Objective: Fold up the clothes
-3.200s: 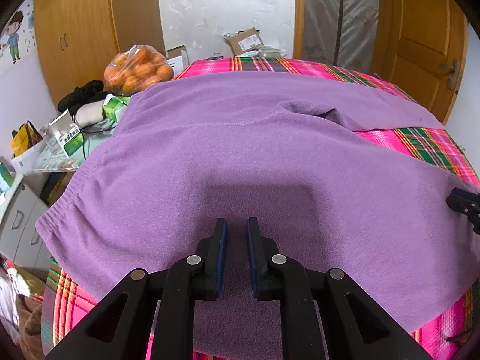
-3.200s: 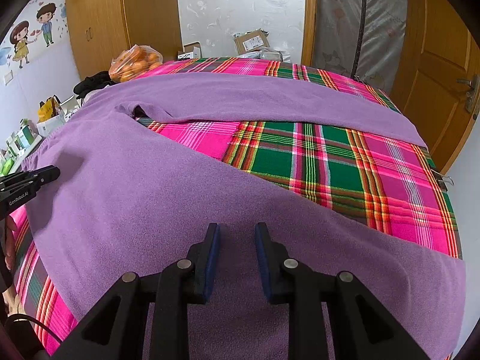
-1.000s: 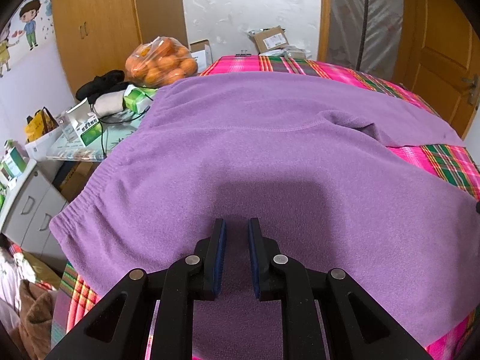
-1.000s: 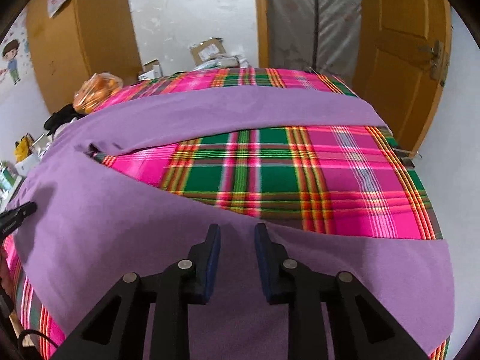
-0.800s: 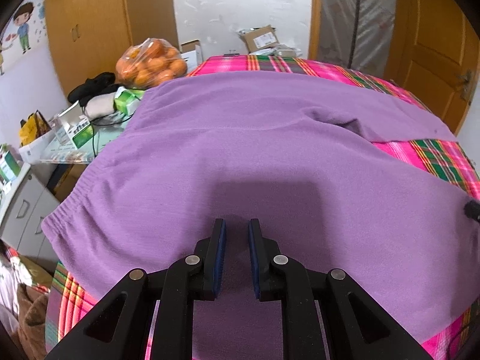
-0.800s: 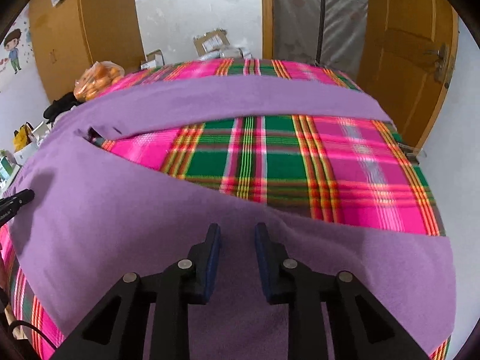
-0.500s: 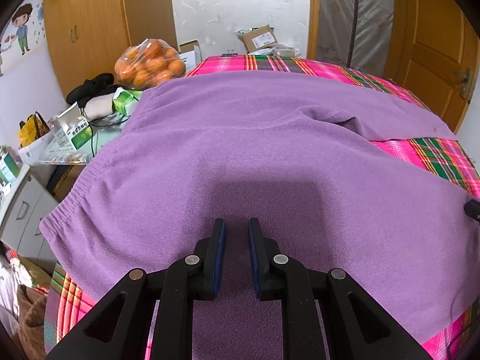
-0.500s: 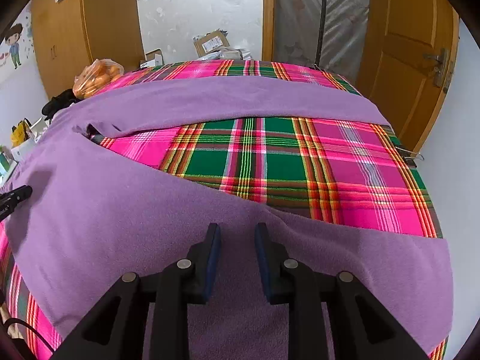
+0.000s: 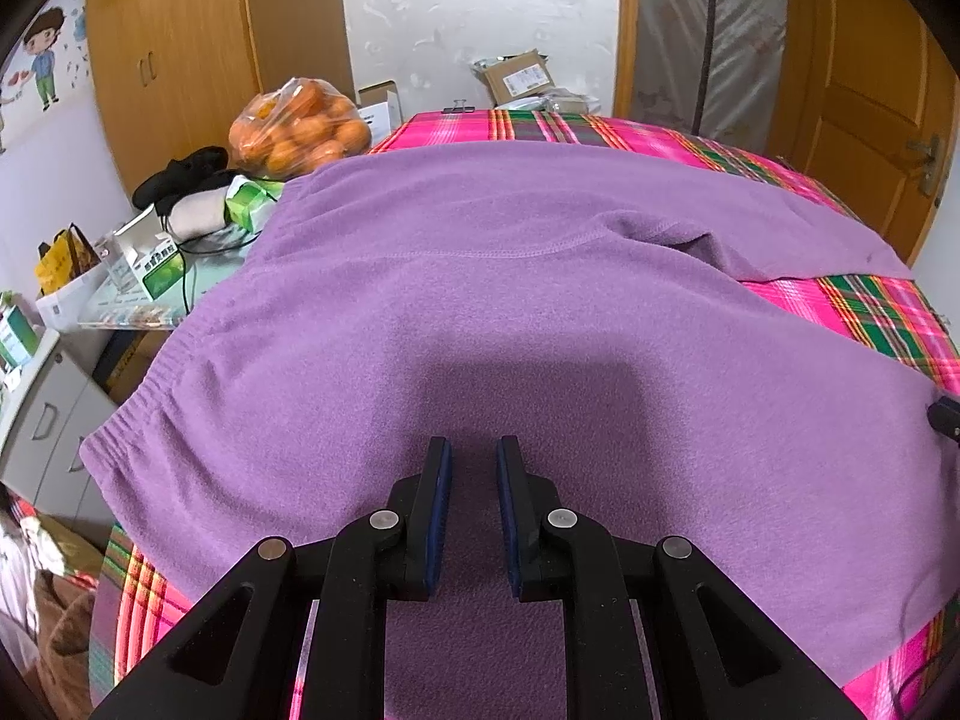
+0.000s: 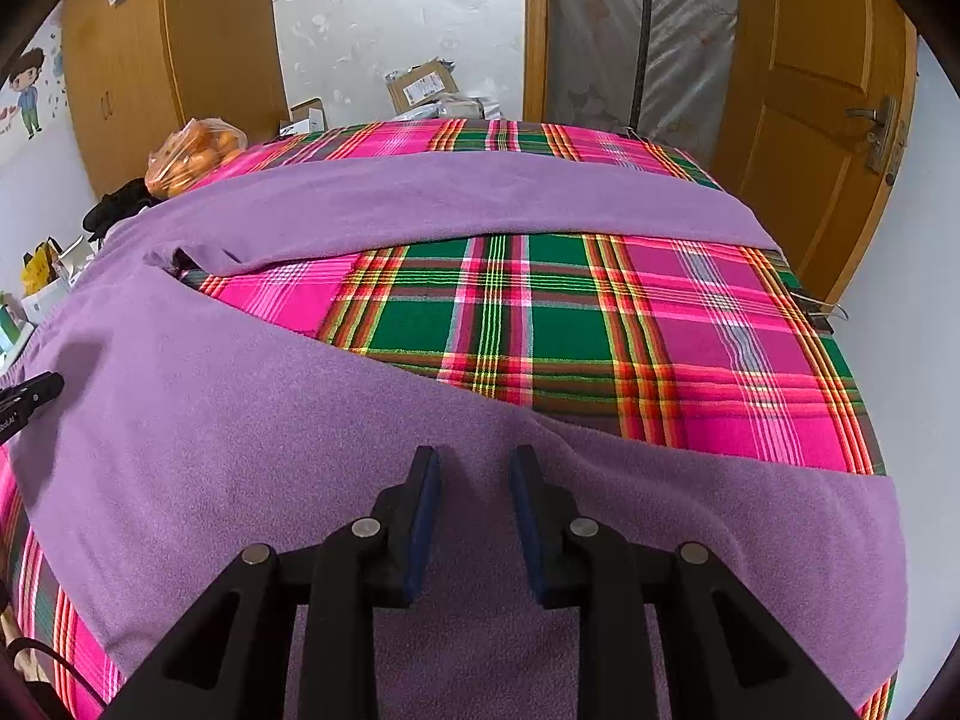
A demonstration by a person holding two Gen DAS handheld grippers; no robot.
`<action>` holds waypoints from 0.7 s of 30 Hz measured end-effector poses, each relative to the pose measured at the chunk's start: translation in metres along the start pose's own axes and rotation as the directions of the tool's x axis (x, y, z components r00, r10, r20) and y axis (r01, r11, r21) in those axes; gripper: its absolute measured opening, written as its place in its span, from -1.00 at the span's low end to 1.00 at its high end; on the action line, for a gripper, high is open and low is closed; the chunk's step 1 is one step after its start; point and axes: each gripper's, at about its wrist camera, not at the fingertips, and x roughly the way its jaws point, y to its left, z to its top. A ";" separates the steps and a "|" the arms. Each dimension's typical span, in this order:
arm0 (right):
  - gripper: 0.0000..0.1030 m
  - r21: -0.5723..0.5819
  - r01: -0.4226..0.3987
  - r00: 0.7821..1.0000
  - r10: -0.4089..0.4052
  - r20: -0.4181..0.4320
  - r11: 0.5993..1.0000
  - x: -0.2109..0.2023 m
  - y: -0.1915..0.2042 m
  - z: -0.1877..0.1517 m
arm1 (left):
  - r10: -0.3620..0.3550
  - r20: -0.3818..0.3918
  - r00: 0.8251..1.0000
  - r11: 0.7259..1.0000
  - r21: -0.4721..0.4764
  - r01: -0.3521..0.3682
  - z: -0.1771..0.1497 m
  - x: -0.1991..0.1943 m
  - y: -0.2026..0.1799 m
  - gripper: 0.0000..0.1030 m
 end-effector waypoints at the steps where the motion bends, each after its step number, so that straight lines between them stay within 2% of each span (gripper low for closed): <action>1: -0.50 0.000 0.000 1.000 0.000 0.000 1.000 0.000 0.000 0.000 | -0.005 -0.001 1.000 1.000 -0.008 0.005 -0.001 -0.001 0.001 -0.69; 11: -0.49 -0.004 0.006 1.000 -0.006 0.000 1.000 0.000 0.001 0.000 | 0.022 0.005 1.000 0.997 -0.073 -0.022 -0.006 -0.005 0.025 -0.69; 16: -0.48 -0.005 0.010 1.000 -0.010 0.000 1.000 0.000 0.000 0.000 | 0.052 0.021 0.998 0.996 -0.080 -0.050 0.007 -0.004 0.037 -0.69; 21: -0.47 0.002 -0.003 1.000 0.003 -0.001 1.000 0.000 -0.002 0.001 | 0.077 -0.020 0.997 0.990 -0.115 -0.079 0.020 0.011 0.059 -0.69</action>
